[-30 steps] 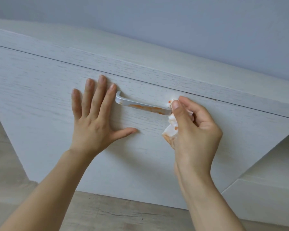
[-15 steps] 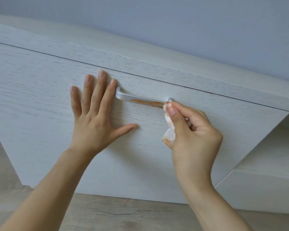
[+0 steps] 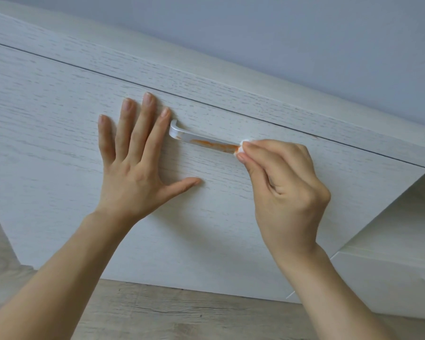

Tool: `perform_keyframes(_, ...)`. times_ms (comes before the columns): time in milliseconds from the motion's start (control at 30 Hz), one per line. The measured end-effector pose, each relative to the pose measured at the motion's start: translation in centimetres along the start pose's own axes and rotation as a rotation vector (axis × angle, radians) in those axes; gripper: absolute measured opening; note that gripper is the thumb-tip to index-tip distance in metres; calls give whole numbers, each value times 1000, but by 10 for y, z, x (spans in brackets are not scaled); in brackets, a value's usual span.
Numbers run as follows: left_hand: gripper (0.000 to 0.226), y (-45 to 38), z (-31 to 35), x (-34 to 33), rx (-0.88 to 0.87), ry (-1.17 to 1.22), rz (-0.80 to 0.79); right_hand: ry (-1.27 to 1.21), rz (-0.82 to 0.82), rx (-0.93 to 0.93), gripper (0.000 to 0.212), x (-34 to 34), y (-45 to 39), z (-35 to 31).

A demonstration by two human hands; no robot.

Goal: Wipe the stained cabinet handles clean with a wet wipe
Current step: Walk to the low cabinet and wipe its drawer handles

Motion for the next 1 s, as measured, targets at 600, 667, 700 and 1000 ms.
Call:
perform_keyframes(600,102,0,2,-1,-4,-4,22,27,-13,43,5,5,1,2)
perform_keyframes(667,102,0,3,-1,-16,-7,25,52,-8,86,4,2,1,1)
perform_keyframes(700,102,-1,3,-2,-19,-11,26,60,2,93,4,2,1,2)
perform_keyframes(1000,103,-2,3,-1,-5,5,27,58,0,111,5,0,0,3)
Point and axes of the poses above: each hand's wrist, its own y-axis away from the middle knuckle, its own x-axis out of the back of the hand, z = x × y, the point moved 6 cm from there along -y, towards the middle knuckle, and after that the axes turned 3 degrees about z, right-handed, at the moved point
